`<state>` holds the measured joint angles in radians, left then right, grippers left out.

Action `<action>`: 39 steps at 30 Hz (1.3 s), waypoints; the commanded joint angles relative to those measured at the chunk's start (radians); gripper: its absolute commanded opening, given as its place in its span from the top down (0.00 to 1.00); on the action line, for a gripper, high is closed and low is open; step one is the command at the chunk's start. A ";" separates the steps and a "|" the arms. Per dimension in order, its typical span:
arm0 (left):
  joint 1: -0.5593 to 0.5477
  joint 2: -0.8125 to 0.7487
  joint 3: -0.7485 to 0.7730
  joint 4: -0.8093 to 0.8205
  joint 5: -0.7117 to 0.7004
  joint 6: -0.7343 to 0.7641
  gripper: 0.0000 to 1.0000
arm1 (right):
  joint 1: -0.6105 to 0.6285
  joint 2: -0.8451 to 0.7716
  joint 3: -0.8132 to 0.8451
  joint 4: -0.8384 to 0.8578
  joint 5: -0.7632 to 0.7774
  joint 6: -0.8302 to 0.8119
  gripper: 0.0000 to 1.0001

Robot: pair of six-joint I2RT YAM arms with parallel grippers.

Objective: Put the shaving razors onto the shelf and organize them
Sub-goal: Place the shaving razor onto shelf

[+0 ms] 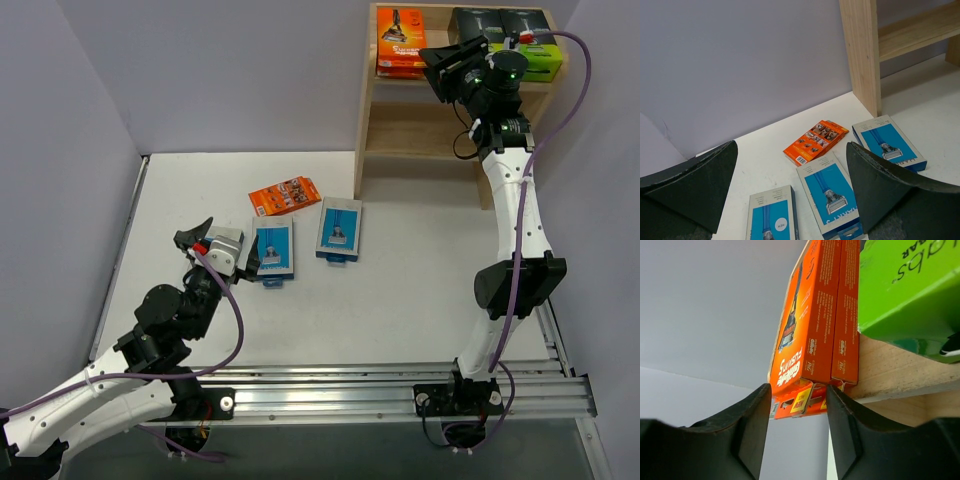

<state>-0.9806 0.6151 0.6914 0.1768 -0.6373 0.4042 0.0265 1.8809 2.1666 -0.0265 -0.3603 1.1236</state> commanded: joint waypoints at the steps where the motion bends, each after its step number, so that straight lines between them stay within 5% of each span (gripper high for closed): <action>1: 0.003 -0.008 0.008 0.030 0.010 0.002 0.01 | -0.005 -0.019 0.044 0.031 -0.023 -0.021 0.55; 8: 0.003 -0.011 0.010 0.029 0.007 0.005 0.01 | -0.005 -0.042 0.039 0.031 -0.025 -0.024 0.45; 28: 0.005 -0.006 0.008 0.032 -0.007 0.015 0.01 | -0.016 -0.192 -0.080 -0.007 -0.042 -0.057 0.36; 39: 0.022 0.034 0.003 0.038 -0.035 0.025 0.01 | -0.017 -0.480 -0.524 0.151 -0.178 -0.177 0.34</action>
<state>-0.9688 0.6388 0.6914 0.1768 -0.6514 0.4145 0.0132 1.5127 1.7439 0.0048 -0.4446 1.0145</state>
